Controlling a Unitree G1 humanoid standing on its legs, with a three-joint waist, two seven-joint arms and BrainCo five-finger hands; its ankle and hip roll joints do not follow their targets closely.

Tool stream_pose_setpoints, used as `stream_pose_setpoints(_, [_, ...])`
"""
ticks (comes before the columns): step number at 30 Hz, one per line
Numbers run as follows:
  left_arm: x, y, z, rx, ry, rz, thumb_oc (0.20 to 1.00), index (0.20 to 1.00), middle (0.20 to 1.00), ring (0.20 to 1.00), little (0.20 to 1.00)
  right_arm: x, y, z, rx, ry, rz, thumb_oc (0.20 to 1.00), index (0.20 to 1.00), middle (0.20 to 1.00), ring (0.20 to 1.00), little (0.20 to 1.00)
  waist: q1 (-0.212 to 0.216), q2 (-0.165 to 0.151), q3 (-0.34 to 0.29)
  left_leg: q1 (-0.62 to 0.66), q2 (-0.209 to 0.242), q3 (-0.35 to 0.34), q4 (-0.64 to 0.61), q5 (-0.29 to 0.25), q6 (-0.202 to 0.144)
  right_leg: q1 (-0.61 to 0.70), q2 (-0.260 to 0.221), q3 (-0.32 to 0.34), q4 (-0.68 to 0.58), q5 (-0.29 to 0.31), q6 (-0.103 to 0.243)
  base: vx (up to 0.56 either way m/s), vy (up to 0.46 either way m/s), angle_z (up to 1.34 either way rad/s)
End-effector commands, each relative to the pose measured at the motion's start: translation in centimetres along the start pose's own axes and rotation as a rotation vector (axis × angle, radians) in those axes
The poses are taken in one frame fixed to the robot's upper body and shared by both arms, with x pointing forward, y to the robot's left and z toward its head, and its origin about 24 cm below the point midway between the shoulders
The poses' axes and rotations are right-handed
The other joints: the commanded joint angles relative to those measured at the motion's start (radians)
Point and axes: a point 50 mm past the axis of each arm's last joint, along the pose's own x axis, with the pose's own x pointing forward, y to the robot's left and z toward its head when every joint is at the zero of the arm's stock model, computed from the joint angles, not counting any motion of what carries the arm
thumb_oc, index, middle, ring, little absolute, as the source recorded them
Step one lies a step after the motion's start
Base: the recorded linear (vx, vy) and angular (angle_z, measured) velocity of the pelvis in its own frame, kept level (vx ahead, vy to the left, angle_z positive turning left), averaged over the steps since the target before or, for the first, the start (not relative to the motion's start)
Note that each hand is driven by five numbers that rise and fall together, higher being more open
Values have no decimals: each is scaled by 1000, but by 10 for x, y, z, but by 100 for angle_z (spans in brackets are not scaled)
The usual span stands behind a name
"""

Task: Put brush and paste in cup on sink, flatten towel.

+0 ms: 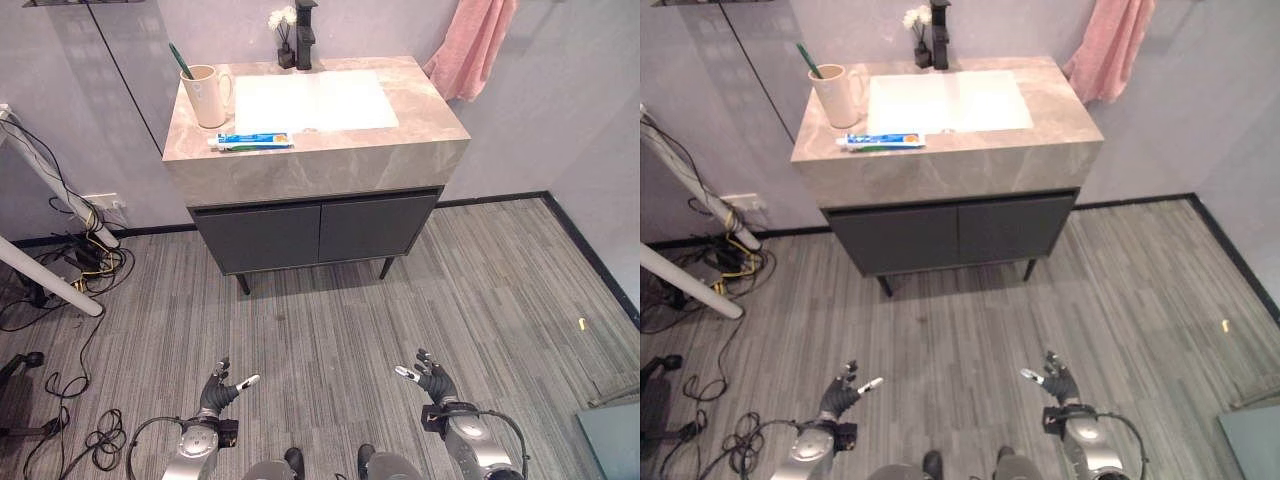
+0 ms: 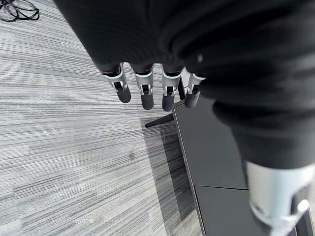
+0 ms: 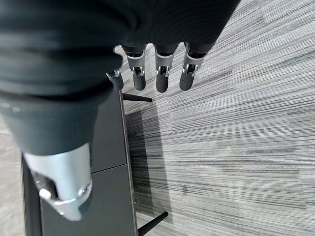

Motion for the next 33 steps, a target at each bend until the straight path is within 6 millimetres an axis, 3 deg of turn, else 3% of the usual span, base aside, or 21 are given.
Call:
stream_pose_setpoints(1, [1,7,15,80,-89,-14,1000,1000,1000,1000,1000,5,10,16,3,-73,22,1000,1000,1000,1000,1000,-10,-16,17,44,-46,-15,-38,-19,23,-5,-52,86,11,237,100,27,56,-1])
stream_pose_setpoints(4, [1,5,12,122,-76,-42,1000,1000,1000,1000,1000,2,6,11,18,-62,2,1000,1000,1000,1000,1000,-25,-7,21,79,-46,-20,-83,-5,33,-51,-55,85,108,297,93,34,101,-1])
stream_pose_setpoints(5, [1,6,13,133,-77,-39,1000,1000,1000,1000,1000,1,4,11,21,-68,-8,1000,1000,1000,1000,1000,-29,-4,33,97,-41,-7,-99,-3,40,-89,-47,56,169,312,93,45,125,-2])
stream_pose_setpoints(8, [1,6,13,137,-78,-44,1000,1000,1000,1000,1000,-1,2,11,34,-72,-18,1000,1000,1000,1000,1000,-46,0,42,109,-44,-20,-104,-7,40,-134,2,57,176,275,87,56,54,-9])
stream_pose_setpoints(10, [3,8,15,144,-81,-32,1000,1000,1000,1000,1000,0,-1,14,26,-85,-24,1000,1000,1000,1000,1000,-56,-1,50,125,-49,-12,-105,-21,39,-171,-8,14,118,251,86,162,15,-9])
stream_pose_setpoints(11, [4,7,16,150,-82,-33,1000,1000,1000,1000,1000,0,-4,14,13,-82,-36,1000,1000,1000,1000,1000,-67,-5,55,142,-53,-19,-108,-38,32,-193,-17,17,17,253,95,167,-26,-9])
stream_pose_setpoints(12, [4,7,16,149,-82,-34,1000,1000,1000,1000,1000,0,-4,14,13,-83,-37,1000,1000,1000,1000,1000,-68,-3,57,145,-51,-21,-107,-40,32,-188,-15,14,15,253,94,222,-47,-2])
stream_pose_setpoints(14, [5,6,18,149,-88,-33,1000,1000,1000,1000,1000,1,-6,15,14,-82,-44,1000,1000,1000,1000,1000,-78,-4,59,160,-58,-34,-107,-52,30,-196,1,44,-39,262,101,159,-29,8])
stream_pose_setpoints(16, [8,7,16,125,-73,-7,1000,1000,1000,1000,1000,1,-7,16,17,-84,-56,1000,1000,1000,1000,1000,-93,-19,52,194,-73,-51,-112,-76,19,-183,23,96,-186,302,115,305,-78,25])
stream_pose_setpoints(18, [8,7,16,116,-69,3,1000,1000,1000,1000,1000,2,-6,16,15,-85,-55,1000,1000,1000,1000,1000,-92,-24,49,205,-72,-53,-115,-80,17,-186,19,71,-223,325,117,311,-125,21])
stream_pose_setpoints(19, [7,5,11,84,-48,13,1000,1000,1000,1000,1000,2,-4,18,1,-91,-47,1000,1000,1000,1000,1000,-84,-34,28,249,-62,-50,-129,-95,6,-182,25,-54,-227,334,111,293,-134,20])
stream_pose_setpoints(22, [5,0,5,80,-23,-3,1000,1000,1000,1000,1000,-1,-5,14,-14,-78,-42,1000,1000,1000,1000,1000,-92,-27,6,277,-42,-64,-119,-93,-7,-166,41,-68,-193,308,85,348,-149,18])
stream_pose_setpoints(24, [6,-3,3,80,-12,-6,1000,1000,1000,1000,1000,-2,-8,12,-31,-76,-41,1000,1000,1000,1000,1000,-103,-18,-5,285,-28,-79,-95,-79,-21,-166,70,-49,-169,292,70,328,-135,17])
stream_pose_setpoints(25, [5,-6,-1,61,11,-12,1000,1000,1000,1000,1000,-4,-12,13,-76,-82,-37,1000,1000,1000,1000,1000,-112,-7,-17,285,-15,-92,-24,-50,-50,-144,91,-65,-144,256,43,385,-187,24])
stream_pose_setpoints(27, [6,-12,-2,74,21,-39,1000,1000,1000,1000,1000,-6,-20,12,-119,-78,-47,1000,1000,1000,1000,1000,-118,-2,-11,203,8,-93,177,73,-115,-90,107,-69,-155,232,7,347,-223,29])
stream_pose_setpoints(28, [9,-12,0,89,19,-41,1000,1000,1000,1000,1000,-6,-23,15,-139,-91,-52,1000,1000,1000,1000,1000,-118,-16,-2,149,5,-94,252,122,-136,-68,96,-65,-170,229,-2,204,-202,21])
stream_pose_setpoints(30, [13,-12,6,96,2,-37,1000,1000,1000,1000,1000,-8,-27,17,-157,-101,-60,1000,1000,1000,1000,1000,-119,-40,16,72,40,-41,388,177,-158,-33,80,-71,-181,211,-33,262,-233,4])
stream_pose_setpoints(31, [16,-11,12,88,-16,-27,1000,1000,1000,1000,1000,-8,-30,17,-190,-97,-72,1000,1000,1000,1000,1000,-119,-45,28,34,72,24,420,172,-156,-12,74,-78,-191,184,-49,223,-173,5])
stream_pose_setpoints(32, [16,-11,13,88,-16,-27,1000,1000,1000,1000,1000,-8,-30,17,-190,-97,-73,1000,1000,1000,1000,1000,-118,-44,29,33,74,25,423,170,-156,-12,76,-78,-190,184,-49,245,-107,10])
stream_pose_setpoints(33, [16,-14,14,86,-19,-33,1000,1000,1000,1000,1000,-8,-32,14,-204,-84,-84,1000,1000,1000,1000,1000,-113,-39,35,-6,83,58,353,134,-142,13,66,-80,-204,175,-41,165,-1,24])
